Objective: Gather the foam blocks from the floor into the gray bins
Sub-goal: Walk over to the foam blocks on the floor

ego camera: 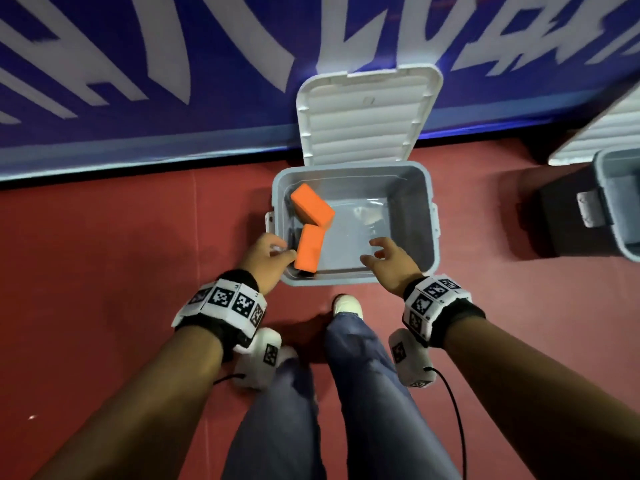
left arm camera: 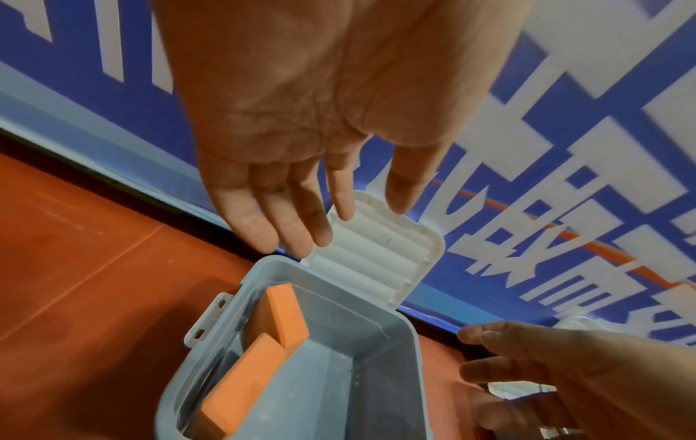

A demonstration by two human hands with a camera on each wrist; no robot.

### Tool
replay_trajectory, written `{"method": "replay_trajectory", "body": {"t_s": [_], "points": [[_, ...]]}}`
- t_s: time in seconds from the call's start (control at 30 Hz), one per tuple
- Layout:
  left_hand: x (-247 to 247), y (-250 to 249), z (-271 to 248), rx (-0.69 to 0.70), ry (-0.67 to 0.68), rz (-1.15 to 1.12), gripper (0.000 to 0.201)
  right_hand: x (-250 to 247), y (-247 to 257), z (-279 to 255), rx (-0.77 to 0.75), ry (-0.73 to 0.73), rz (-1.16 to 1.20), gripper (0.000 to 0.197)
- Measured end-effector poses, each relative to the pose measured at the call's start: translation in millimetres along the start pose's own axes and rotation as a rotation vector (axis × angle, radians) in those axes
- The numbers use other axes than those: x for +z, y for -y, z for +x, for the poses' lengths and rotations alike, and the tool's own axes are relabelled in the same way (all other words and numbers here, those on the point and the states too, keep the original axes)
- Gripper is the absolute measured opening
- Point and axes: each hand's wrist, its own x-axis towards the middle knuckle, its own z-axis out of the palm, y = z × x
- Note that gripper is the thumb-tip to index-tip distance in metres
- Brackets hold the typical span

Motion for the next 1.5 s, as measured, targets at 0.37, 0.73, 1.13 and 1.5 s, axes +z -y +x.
{"method": "replay_trajectory", "body": {"t_s": [0.37,0.73,1.13,1.5], "points": [[27.2,-15.2,-139.4,0.278,0.118,0.162,0.011,-1.0,-100.2,-186.6,-0.007,-0.287,0.221,0.011],[227.9,12.2,-326.2,0.528,0.613,0.680,0.019,52.6,-308.0,-398.7,0.311,-0.525,0.554,0.021],[502.7,145.3,-584.7,0.753,0.888,1.040,0.027,156.3,-625.8,-631.3,0.645,-0.777,0.896,0.012],[726.6,342.8,-780.7,0.787,1.143,1.368,0.030,301.4,-885.5,-786.0,0.935,-0.864,1.239,0.015]]}}
